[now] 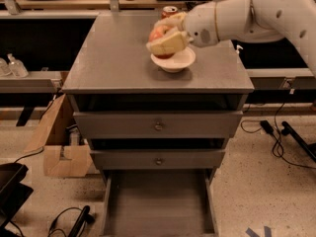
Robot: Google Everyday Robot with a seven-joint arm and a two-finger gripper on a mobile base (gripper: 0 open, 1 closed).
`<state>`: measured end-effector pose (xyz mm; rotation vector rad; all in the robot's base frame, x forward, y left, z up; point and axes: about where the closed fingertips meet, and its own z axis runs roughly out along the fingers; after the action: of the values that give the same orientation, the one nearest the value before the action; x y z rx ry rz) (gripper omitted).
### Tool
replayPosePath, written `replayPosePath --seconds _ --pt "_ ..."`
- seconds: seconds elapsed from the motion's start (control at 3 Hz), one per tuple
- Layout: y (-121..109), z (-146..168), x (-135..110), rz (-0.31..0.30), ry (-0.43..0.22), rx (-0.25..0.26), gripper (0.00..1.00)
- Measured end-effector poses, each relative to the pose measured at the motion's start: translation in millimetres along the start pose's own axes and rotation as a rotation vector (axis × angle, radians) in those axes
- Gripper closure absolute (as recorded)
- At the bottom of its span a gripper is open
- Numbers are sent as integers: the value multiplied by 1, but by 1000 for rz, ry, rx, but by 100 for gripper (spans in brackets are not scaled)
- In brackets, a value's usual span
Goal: Pick apple from bottom drawer and place on counter
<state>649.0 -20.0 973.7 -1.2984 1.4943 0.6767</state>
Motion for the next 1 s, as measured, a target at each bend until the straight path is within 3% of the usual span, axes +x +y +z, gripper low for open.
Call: replayPosePath --seconds 0.33,0.67,1.0 --pt "-62 35 -27 24 19 80 100" --pt "-109 87 -32 30 9 114 100" --pt "-140 163 -8 46 29 93 100"
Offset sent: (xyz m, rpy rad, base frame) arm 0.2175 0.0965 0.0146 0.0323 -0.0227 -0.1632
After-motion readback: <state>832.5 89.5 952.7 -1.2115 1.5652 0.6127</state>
